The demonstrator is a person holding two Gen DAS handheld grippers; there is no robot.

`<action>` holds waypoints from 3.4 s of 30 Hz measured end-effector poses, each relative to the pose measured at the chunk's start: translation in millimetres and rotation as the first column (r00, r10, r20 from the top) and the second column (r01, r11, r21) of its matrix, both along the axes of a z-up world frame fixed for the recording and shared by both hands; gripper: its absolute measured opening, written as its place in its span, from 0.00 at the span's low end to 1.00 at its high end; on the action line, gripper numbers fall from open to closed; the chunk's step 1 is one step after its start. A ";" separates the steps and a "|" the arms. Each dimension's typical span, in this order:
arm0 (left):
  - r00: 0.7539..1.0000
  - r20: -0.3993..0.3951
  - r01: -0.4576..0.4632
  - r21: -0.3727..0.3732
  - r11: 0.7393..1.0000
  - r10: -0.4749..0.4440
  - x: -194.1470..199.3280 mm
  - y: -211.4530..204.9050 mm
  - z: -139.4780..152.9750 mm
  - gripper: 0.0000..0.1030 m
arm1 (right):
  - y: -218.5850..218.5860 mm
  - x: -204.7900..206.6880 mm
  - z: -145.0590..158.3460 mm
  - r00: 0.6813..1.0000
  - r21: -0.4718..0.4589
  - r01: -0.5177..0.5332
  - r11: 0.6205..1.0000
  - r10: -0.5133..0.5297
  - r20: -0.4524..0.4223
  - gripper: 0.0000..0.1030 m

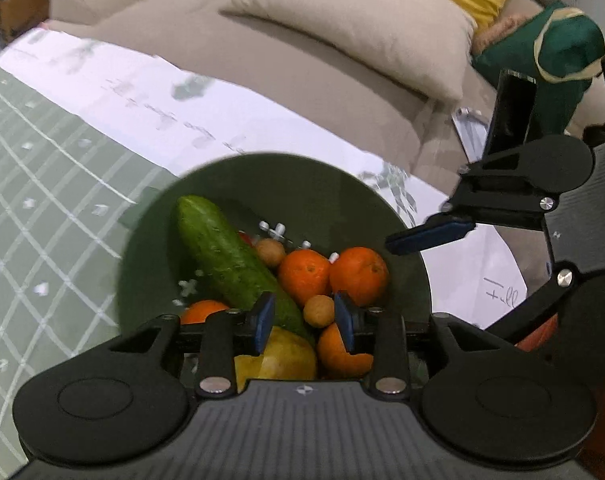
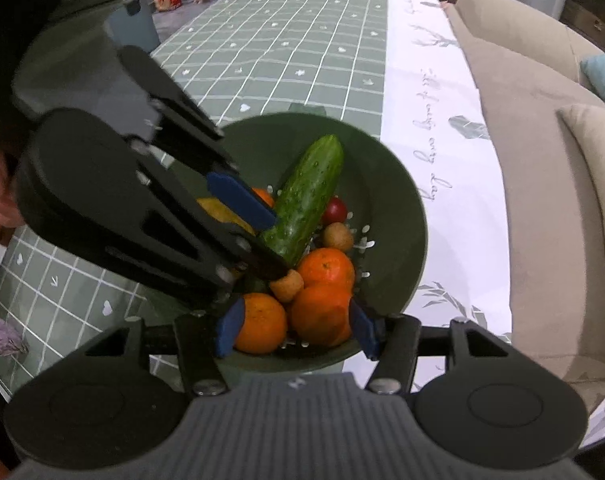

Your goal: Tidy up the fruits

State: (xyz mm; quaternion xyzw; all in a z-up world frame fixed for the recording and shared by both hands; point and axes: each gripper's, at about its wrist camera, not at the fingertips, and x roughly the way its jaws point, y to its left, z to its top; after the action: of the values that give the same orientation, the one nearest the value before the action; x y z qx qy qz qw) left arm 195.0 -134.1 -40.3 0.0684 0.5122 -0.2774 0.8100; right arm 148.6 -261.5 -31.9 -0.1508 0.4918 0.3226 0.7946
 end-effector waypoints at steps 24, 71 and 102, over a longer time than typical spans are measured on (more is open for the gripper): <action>0.794 0.448 -0.444 -0.035 0.895 0.411 -151.2 77.4 89.4 0.66 | 21.7 -145.3 104.9 0.751 0.275 0.575 0.770 -0.631 0.196 0.71; 0.776 0.375 -0.537 -0.026 0.843 0.507 -215.4 107.5 38.2 0.74 | 65.0 -212.3 53.0 0.722 0.268 0.579 0.770 -0.637 0.271 0.77; 0.776 0.378 -0.531 -0.042 0.846 0.505 -219.7 109.3 45.4 0.74 | 63.1 -213.4 56.8 0.719 0.280 0.570 0.773 -0.633 0.285 0.78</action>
State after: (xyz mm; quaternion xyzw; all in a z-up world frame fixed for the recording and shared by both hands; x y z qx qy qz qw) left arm -24.7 -24.8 5.1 0.0037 0.3557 -0.0080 0.9346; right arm -64.8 -198.4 24.9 0.0299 0.3284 0.0535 0.9426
